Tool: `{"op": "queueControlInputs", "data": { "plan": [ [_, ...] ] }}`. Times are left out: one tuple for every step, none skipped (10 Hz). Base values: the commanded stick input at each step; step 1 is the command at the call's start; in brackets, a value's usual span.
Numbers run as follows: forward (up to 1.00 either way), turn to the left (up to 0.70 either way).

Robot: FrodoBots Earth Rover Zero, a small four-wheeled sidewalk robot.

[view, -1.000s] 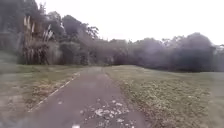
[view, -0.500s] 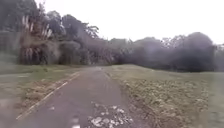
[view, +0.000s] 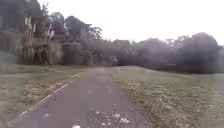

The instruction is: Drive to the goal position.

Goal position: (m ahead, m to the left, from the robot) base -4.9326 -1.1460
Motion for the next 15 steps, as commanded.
{"op": "queueControlInputs", "data": {
  "plan": [
    [0.45,0.28],
    [0.45,0.28],
    [0.45,0.28],
    [0.45,0.28],
    [0.45,0.28],
    [0.45,0.28],
    [0.45,0.28],
    [0.45,0.24],
    [0.45,0.16],
    [0.45,0.07],
    [0.45,0.01],
    [0.45,0.01],
    [0.45,0.01],
    [0.45,0.01],
    [0.45,0.01]
  ]
}}
